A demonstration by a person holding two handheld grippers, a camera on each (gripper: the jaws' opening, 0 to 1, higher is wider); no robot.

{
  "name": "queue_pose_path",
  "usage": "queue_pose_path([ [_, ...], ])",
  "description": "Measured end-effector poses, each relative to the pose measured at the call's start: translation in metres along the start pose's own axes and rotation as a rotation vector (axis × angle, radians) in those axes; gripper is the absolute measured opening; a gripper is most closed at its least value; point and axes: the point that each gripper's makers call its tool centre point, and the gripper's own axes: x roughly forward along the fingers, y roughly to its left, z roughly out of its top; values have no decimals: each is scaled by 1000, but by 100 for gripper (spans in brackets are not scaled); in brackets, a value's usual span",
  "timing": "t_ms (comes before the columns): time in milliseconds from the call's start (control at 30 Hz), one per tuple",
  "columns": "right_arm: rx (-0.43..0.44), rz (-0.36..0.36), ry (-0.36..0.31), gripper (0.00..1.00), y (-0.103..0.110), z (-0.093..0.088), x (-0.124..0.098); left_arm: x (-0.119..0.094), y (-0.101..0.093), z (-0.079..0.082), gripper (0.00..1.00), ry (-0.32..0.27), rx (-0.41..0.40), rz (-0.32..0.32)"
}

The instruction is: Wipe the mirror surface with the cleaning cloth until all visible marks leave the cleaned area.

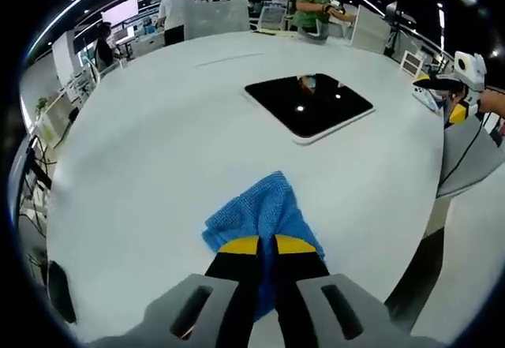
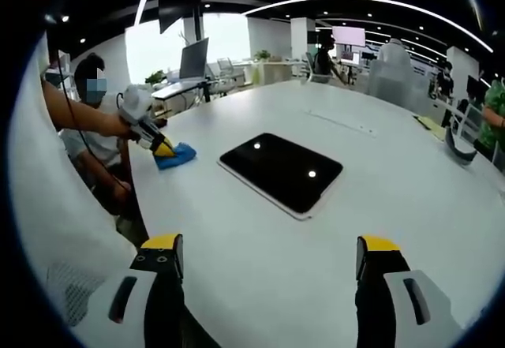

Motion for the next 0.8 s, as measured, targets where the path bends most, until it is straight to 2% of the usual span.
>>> queue_pose_path([
  [467, -2, 12, -8, 92, 3, -2, -1, -8, 1, 27, 3, -30, -10, 7],
  [800, 0, 18, -18, 92, 4, -2, -2, -12, 0, 61, 3, -65, -6, 5],
])
